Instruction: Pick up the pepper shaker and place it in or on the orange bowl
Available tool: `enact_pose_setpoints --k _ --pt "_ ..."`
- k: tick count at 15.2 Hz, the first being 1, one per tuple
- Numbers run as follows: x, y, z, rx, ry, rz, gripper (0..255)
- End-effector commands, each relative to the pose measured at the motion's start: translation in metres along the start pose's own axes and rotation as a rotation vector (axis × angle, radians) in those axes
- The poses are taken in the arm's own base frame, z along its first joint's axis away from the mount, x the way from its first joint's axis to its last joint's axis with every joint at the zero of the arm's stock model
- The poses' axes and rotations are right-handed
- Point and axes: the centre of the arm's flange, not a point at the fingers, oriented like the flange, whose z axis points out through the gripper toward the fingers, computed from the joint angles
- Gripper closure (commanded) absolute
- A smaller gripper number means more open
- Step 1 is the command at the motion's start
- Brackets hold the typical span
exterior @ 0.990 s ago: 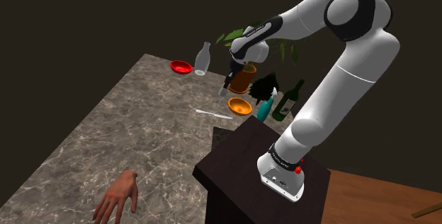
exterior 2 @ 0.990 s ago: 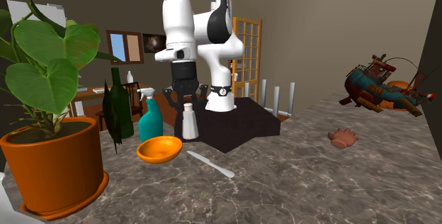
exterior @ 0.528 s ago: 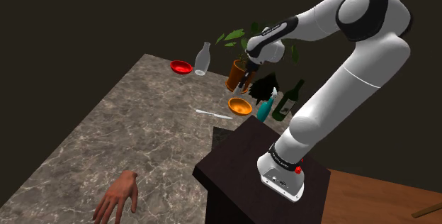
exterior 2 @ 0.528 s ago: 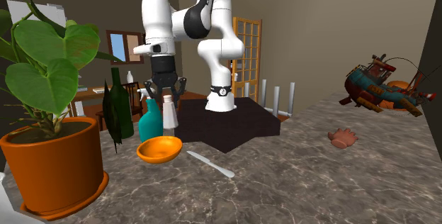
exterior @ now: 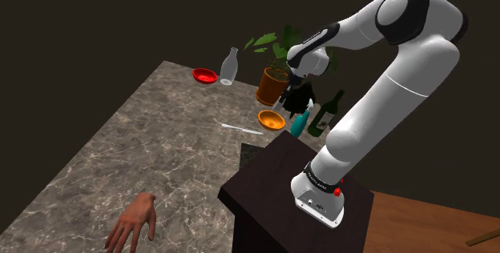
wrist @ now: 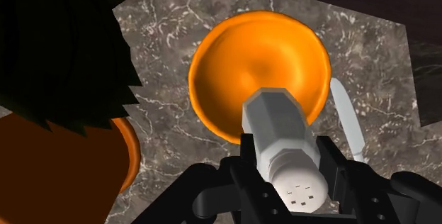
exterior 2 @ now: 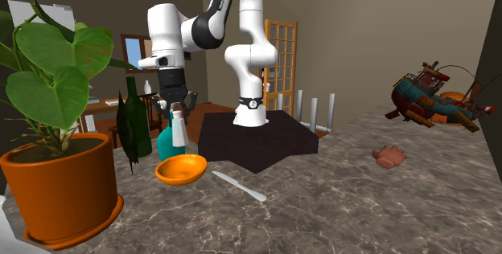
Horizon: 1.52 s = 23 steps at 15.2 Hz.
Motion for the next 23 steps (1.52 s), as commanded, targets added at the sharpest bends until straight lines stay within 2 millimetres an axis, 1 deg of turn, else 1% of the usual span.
enact_pose_setpoints --k 1,12,13,20,21,23 --pt "0.0 0.001 0.01 -0.001 0.0 0.0 255" --pt "-0.005 0.003 0.068 -0.001 0.0 0.0 255" --pt "-0.005 0.004 0.071 -0.001 0.0 0.0 255" --pt "-0.005 0.004 0.071 -0.001 0.0 0.0 255" --pt "-0.005 0.004 0.071 -0.001 0.0 0.0 0" --pt "-0.005 0.004 0.071 -0.001 0.0 0.0 0"
